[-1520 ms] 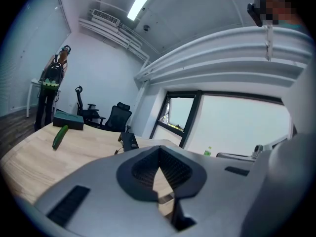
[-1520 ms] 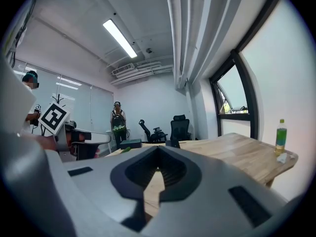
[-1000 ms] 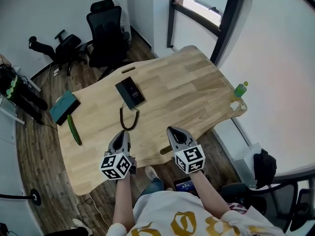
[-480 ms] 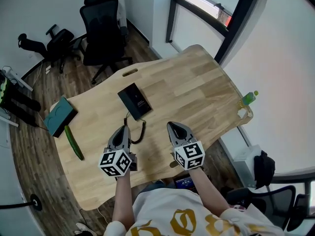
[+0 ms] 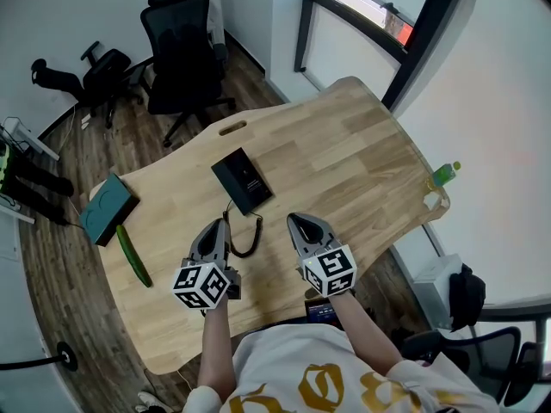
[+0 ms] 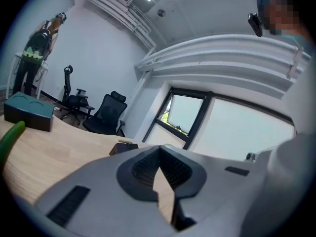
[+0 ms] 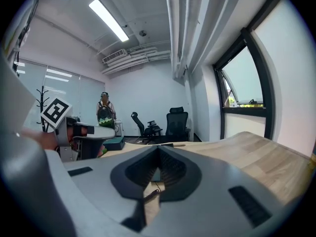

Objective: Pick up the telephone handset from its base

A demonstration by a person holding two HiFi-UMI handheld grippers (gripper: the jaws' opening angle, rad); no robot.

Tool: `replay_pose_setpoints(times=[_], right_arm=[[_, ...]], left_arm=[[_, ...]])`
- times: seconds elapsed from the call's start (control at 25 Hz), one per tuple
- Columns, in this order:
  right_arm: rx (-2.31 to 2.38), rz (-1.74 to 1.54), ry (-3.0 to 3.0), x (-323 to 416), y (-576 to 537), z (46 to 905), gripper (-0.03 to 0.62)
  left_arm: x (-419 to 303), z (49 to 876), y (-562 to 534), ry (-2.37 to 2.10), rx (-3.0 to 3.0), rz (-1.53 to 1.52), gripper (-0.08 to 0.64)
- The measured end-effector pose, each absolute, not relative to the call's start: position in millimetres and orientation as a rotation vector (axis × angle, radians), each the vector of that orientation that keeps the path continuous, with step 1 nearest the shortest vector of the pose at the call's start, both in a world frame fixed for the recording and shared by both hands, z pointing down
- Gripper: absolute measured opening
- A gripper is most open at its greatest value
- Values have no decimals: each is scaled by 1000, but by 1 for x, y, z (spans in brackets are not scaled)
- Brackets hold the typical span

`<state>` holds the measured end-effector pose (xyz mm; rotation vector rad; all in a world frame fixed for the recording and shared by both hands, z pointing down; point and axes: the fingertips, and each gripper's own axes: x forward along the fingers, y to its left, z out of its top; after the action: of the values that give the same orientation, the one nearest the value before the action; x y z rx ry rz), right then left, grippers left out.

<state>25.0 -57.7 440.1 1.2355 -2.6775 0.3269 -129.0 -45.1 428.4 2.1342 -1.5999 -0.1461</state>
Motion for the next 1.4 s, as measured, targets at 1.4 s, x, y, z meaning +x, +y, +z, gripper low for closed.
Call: replay_pose_setpoints(times=[1.4], right_arm=[[1145, 364, -2606, -3, -140, 487, 5]], left_arm=[[-165, 483, -111, -1658, 2003, -141, 6]])
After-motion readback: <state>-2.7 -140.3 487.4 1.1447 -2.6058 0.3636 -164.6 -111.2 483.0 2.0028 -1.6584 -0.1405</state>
